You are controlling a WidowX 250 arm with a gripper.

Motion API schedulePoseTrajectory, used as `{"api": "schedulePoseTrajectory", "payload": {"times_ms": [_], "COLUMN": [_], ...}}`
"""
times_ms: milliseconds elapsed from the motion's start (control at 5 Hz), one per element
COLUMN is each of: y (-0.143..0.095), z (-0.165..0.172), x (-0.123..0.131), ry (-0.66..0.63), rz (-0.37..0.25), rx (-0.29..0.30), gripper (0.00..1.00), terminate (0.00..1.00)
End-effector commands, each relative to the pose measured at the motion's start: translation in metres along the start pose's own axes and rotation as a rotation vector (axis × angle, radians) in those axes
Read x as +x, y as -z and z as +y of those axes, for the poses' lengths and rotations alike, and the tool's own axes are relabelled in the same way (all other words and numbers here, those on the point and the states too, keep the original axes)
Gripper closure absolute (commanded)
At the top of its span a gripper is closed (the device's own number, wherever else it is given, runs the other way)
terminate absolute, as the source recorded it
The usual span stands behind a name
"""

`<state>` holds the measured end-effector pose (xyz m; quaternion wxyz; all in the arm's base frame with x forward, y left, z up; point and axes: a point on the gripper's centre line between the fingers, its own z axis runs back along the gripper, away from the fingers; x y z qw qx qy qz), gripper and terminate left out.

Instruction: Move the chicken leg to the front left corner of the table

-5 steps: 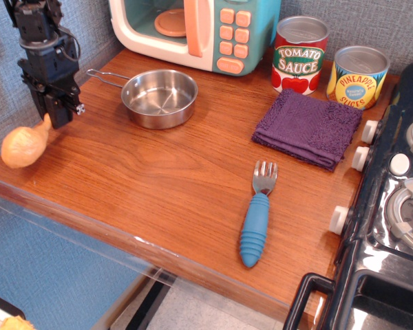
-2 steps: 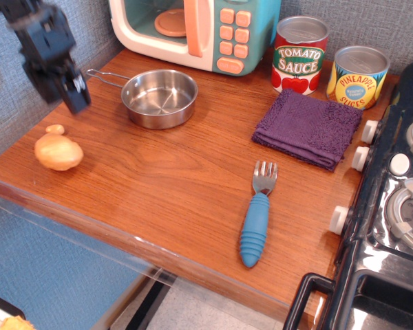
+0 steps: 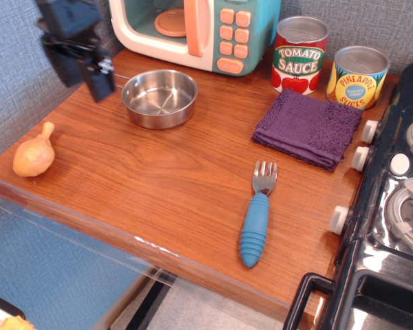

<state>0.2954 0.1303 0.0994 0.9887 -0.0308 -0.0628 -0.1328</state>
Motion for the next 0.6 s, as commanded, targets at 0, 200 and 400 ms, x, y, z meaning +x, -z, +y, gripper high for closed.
{"api": "schedulePoseTrajectory", "payload": {"times_ms": [0,200,400], "y": [-0.0159,-0.0159,-0.0159], "z": [-0.0039,-0.0039,-0.0039], "x": [0.0128,0.0128,0.0128], "ry": [-0.007,-0.007,-0.007], "rz": [0.009,0.009,0.009], "rx": [0.056,0.056,0.056], "gripper": [0.0,0.0,0.0], "terminate": [0.0,0.0,1.0]}}
